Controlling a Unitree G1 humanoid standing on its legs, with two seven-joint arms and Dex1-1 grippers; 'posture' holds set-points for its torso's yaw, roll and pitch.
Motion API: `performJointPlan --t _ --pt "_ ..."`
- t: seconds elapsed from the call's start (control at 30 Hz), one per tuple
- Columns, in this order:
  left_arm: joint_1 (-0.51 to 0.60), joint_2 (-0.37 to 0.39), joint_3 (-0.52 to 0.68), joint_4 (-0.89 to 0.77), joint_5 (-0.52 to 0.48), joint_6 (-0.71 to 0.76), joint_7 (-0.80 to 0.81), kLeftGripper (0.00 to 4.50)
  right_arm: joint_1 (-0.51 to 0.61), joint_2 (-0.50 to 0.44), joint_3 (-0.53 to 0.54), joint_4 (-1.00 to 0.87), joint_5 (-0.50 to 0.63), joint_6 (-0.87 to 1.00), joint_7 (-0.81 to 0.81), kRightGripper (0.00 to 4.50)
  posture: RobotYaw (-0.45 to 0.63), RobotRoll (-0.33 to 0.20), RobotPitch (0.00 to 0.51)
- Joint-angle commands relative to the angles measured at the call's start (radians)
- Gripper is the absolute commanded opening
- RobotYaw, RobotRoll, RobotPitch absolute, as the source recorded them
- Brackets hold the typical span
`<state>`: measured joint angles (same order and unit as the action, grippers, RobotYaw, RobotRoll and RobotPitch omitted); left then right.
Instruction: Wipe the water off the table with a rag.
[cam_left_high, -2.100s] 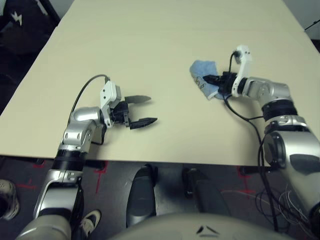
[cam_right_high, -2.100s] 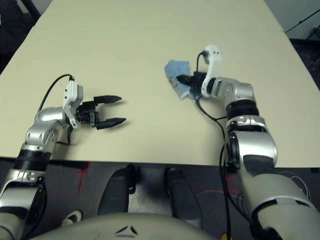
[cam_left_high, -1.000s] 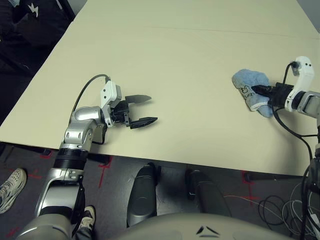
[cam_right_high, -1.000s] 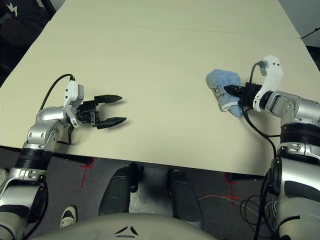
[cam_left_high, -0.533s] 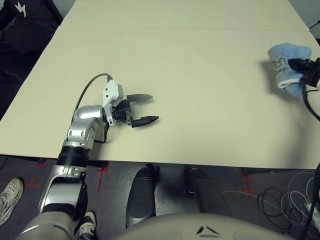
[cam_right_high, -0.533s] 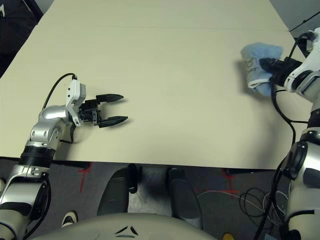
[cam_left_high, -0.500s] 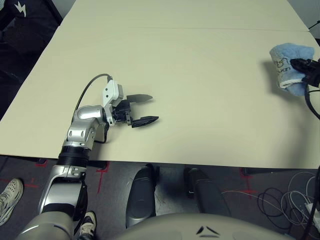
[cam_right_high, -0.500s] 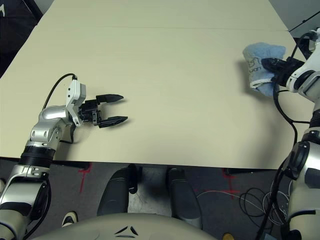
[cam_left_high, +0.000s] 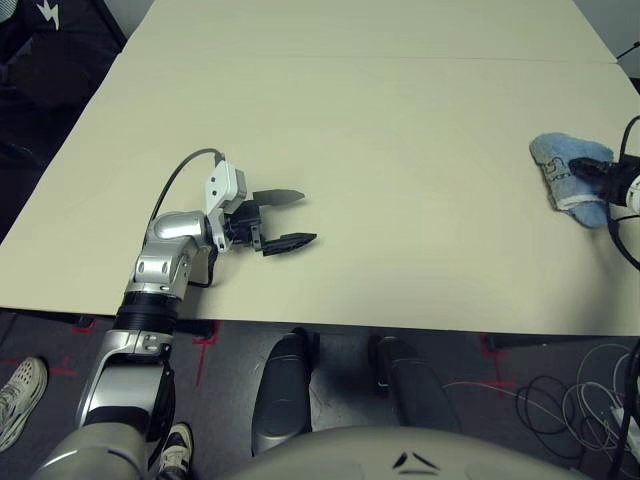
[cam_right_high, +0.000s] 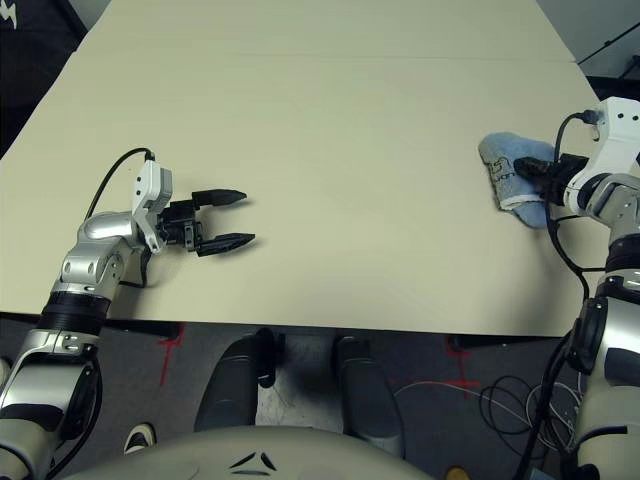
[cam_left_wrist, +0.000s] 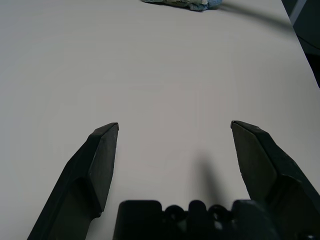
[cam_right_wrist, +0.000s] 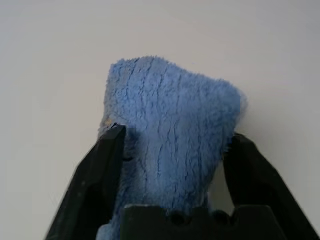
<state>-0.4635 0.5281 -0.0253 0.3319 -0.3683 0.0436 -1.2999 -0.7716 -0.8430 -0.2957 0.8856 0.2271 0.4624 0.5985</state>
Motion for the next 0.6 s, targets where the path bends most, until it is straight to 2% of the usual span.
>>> performJointPlan --t 0.03,0.2,0.33,0.6 --pt "-0.020 0.000 0.018 0.024 -0.001 0.011 0.025 4.50 -0.026 -0.029 -0.007 0.024 -0.032 -0.104 -0.054 4.48 0.05 0.000 0.205" --pt "-0.081 -0.040 0.092 0.088 -0.014 -0.009 0.147 4.50 -0.072 -0.028 -0.051 0.061 -0.016 -0.250 -0.119 4.48 0.05 0.000 0.203" --pt "-0.167 -0.072 0.197 0.181 -0.015 -0.029 0.343 4.50 -0.100 -0.014 -0.080 0.080 -0.001 -0.394 -0.125 4.48 0.07 0.000 0.205" --pt "-0.274 -0.043 0.344 0.364 0.016 -0.102 0.649 4.50 -0.128 0.029 -0.146 0.156 0.056 -0.543 -0.136 4.48 0.11 0.000 0.207"
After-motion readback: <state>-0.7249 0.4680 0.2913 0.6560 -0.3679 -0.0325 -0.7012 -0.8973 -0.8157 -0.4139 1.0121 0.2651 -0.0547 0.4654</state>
